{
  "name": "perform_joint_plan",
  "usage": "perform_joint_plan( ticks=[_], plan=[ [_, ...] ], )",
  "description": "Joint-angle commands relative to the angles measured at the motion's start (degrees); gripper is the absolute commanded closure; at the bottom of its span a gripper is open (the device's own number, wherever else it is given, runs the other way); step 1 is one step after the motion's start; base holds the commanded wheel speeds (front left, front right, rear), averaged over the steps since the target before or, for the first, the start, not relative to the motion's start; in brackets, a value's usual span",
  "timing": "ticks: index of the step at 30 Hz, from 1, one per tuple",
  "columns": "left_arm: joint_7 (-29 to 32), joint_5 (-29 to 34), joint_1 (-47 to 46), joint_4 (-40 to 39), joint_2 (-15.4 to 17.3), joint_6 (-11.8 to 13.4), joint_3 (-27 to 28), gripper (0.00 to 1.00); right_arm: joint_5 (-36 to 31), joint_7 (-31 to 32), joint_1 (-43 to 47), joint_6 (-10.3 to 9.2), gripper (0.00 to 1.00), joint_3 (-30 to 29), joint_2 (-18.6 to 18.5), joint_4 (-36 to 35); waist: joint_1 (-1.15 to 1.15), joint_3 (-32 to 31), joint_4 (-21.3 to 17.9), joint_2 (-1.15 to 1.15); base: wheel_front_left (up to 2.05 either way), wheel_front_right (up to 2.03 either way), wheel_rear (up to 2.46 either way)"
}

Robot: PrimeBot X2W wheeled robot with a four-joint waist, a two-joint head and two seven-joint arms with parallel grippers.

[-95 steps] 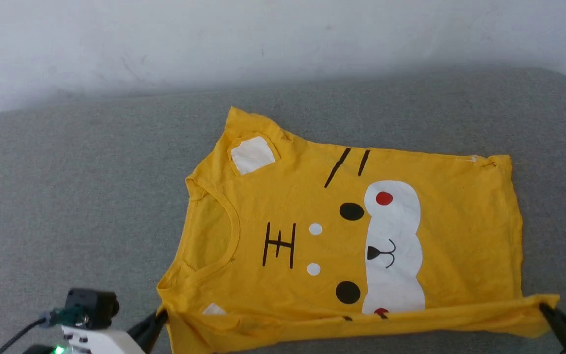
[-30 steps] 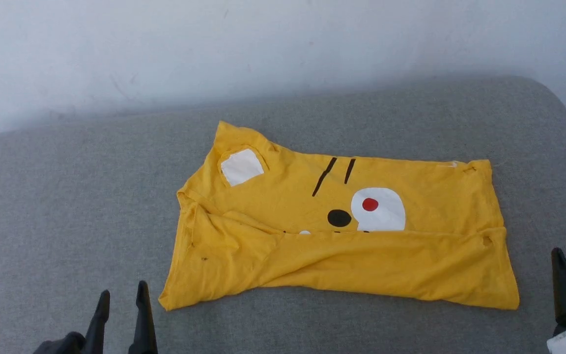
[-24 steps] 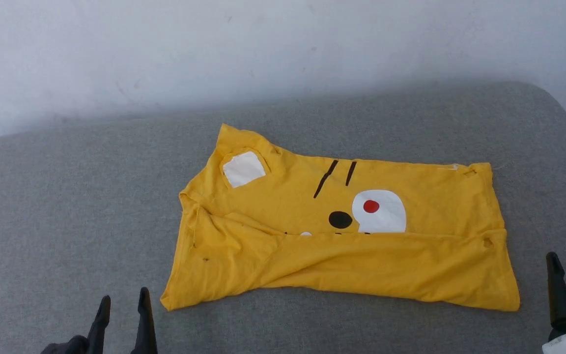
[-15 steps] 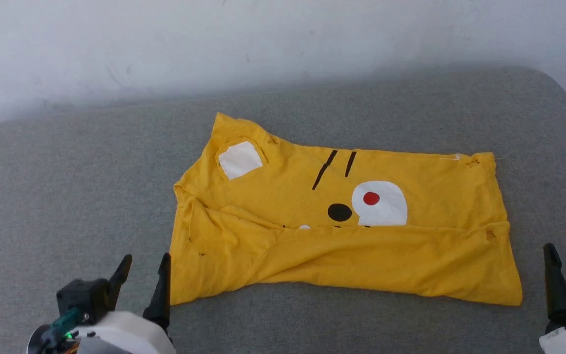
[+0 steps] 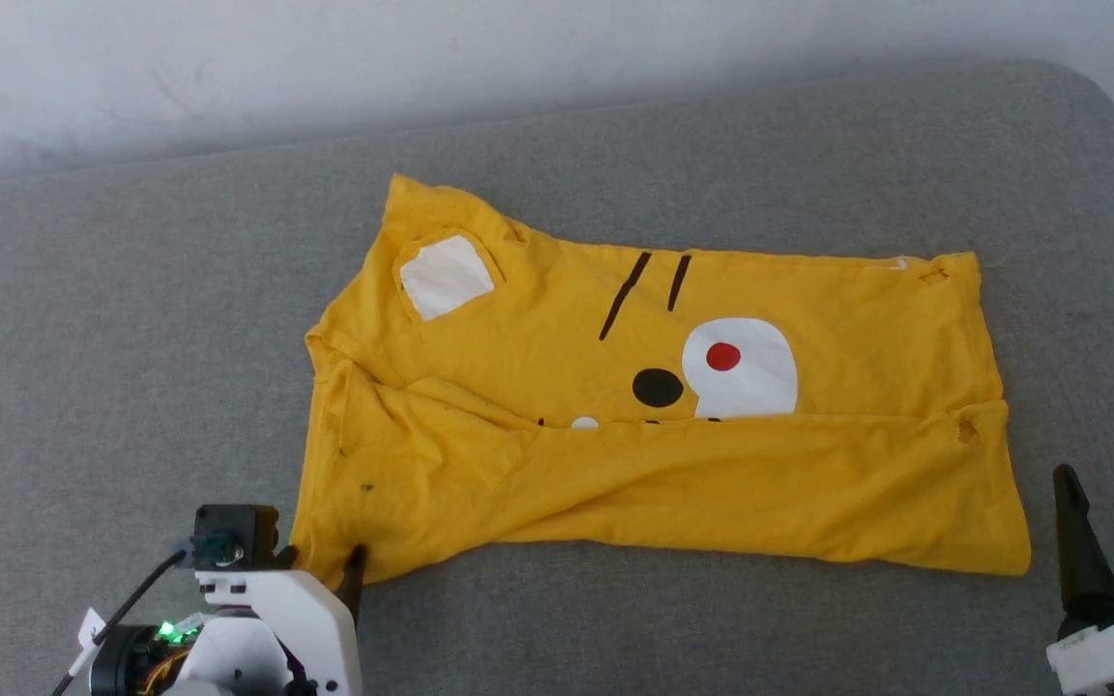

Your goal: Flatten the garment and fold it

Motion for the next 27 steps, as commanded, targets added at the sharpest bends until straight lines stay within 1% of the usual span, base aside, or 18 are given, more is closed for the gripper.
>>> perform_joint_plan(
  ticks=[1, 4, 5, 6, 7, 10, 12, 16, 18, 19, 21, 27],
  plan=[
    [1.2, -0.2, -1.1, 1.1, 0.3, 0.8, -0.1, 0.00, 0.3, -0.4, -1.0, -0.04, 0.00, 0.2, 0.2, 0.0, -0.01, 0.9, -0.3, 0.00, 0.00, 0.00, 0.00],
    [4.8, -1.5, -1.7, 3.4, 0.0, 1.5, -0.3, 0.00, -0.2, 0.2, -1.5, -0.04, 0.00, 0.9, 0.2, 0.0, -0.01, 1.5, -0.2, 0.00, 0.00, 0.00, 0.00],
    [5.9, -1.7, -1.8, 4.2, 0.2, 1.9, -0.3, 0.51, -0.5, 0.5, -1.9, -0.04, 0.00, 1.2, -0.1, -0.1, -0.01, 1.6, -0.2, 0.00, 0.00, 0.00, 0.00],
    [6.6, -1.8, -2.0, 4.8, 0.2, 2.5, -0.2, 0.84, -0.8, 0.8, -2.4, -0.04, 0.00, 1.5, -0.5, -0.3, -0.01, 1.7, -0.2, 0.00, 0.00, 0.00, 0.00],
    [7.1, -1.9, -2.2, 5.3, 0.1, 3.0, 0.1, 1.00, -1.0, 1.1, -2.9, -0.04, 0.00, 1.6, -0.9, -0.5, -0.01, 1.7, -0.2, 0.00, 0.00, 0.00, 0.00],
    [7.3, -2.4, -2.3, 5.9, -0.2, 4.2, 0.9, 1.00, -1.4, 2.0, -4.4, -0.04, 0.00, 2.0, -2.6, -1.2, -0.01, 1.6, -0.3, 0.00, 0.00, 0.00, 0.00],
    [6.8, -2.5, -2.2, 6.0, -0.3, 4.5, 1.3, 1.00, -1.7, 2.9, -5.1, -0.04, 0.00, 1.8, -3.8, -1.8, -0.01, 1.4, -0.2, 0.00, 0.00, 0.00, 0.00],
    [4.8, -3.5, -1.6, 5.2, -1.0, 4.0, 2.0, 1.00, -2.5, 6.5, -5.7, -0.04, 0.00, 0.3, -5.7, -1.2, -0.01, 1.3, 0.1, 0.00, 0.00, 0.00, 0.00],
    [4.0, -3.8, -1.3, 4.7, -1.4, 3.7, 2.1, 1.00, -2.4, 9.3, -5.4, -0.04, 0.00, -0.5, -5.8, -0.1, -0.01, 1.4, 0.3, 0.00, 0.00, 0.00, 0.00],
    [4.0, -3.8, -1.3, 4.7, -1.4, 3.7, 2.1, 1.00, -2.4, 9.3, -5.4, -0.04, 0.00, -0.5, -5.8, -0.1, -0.01, 1.4, 0.3, 0.00, 0.00, 0.00, 0.00],
    [3.3, -3.8, -1.0, 4.2, -1.8, 3.5, 2.0, 1.00, -2.4, 11.7, -4.8, -0.04, 0.00, -0.5, -5.9, 1.3, -0.01, 1.7, 0.7, 0.00, 0.00, 0.00, 0.00],
    [2.1, -3.7, -1.3, 2.8, -2.5, 2.8, 1.3, 1.00, -3.4, 13.8, -4.2, -0.04, 0.00, -0.7, -4.9, 5.9, -0.01, 2.6, 1.5, 0.00, 0.00, 0.00, 0.00]
  ],
)
